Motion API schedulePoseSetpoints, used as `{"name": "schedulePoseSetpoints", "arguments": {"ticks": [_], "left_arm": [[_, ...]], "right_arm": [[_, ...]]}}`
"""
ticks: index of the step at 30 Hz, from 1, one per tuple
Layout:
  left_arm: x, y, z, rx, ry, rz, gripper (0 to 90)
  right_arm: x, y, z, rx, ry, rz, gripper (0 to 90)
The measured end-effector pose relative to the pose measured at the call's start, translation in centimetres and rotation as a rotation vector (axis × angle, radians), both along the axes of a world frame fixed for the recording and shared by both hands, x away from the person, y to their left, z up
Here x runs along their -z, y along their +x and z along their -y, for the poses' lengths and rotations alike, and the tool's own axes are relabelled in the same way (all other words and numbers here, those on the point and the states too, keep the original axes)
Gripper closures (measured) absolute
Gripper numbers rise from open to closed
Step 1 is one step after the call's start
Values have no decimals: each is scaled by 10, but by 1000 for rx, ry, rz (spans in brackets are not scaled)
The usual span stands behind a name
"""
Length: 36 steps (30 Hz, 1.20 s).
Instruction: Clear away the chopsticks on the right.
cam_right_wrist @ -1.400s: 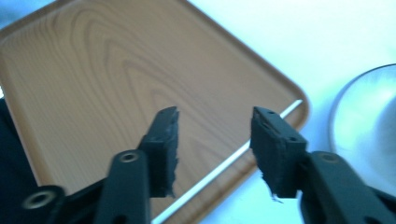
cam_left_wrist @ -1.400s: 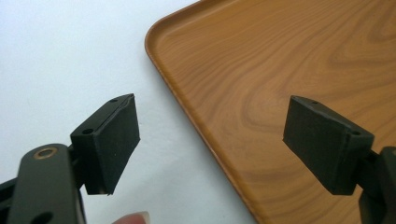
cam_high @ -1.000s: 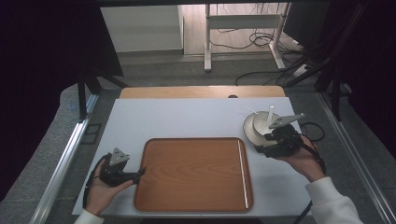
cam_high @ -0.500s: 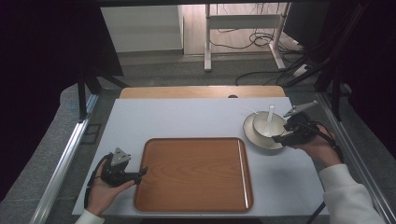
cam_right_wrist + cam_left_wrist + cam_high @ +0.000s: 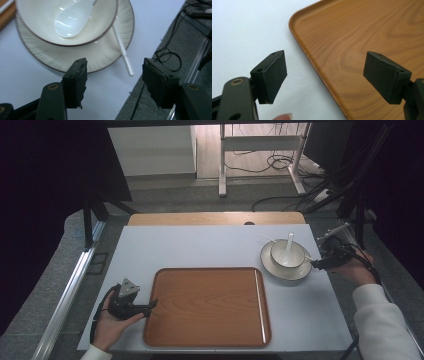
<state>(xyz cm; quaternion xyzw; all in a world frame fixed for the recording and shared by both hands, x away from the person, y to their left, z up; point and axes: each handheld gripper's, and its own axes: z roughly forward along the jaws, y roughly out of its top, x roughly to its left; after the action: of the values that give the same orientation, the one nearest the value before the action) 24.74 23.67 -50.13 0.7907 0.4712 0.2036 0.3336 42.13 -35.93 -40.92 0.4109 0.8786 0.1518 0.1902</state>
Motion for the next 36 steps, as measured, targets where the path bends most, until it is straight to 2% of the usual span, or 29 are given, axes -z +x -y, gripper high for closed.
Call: {"name": "schedulePoseSetpoints", "arguments": {"ticks": [7, 9, 11, 17, 20, 31, 36], "left_arm": [[1, 1, 0, -3, 1, -3, 186], [0, 1, -1, -6, -2, -1, 186], [0, 1, -2, -8, -2, 0, 187], [1, 2, -1, -7, 5, -5, 186], [2, 2, -2, -12, 2, -6, 187], [3, 2, -4, -17, 10, -9, 188], [4, 2, -4, -18, 11, -11, 188]], "right_arm": [[4, 13, 11, 26, -26, -17, 374], [7, 17, 13, 30, -49, -6, 394], [15, 23, 14, 16, -79, -33, 413], [29, 34, 12, -9, -112, -70, 445], [39, 43, 11, -23, -127, -100, 489], [51, 52, 11, -74, -182, -138, 556], [51, 54, 12, -113, -178, -128, 621]]}}
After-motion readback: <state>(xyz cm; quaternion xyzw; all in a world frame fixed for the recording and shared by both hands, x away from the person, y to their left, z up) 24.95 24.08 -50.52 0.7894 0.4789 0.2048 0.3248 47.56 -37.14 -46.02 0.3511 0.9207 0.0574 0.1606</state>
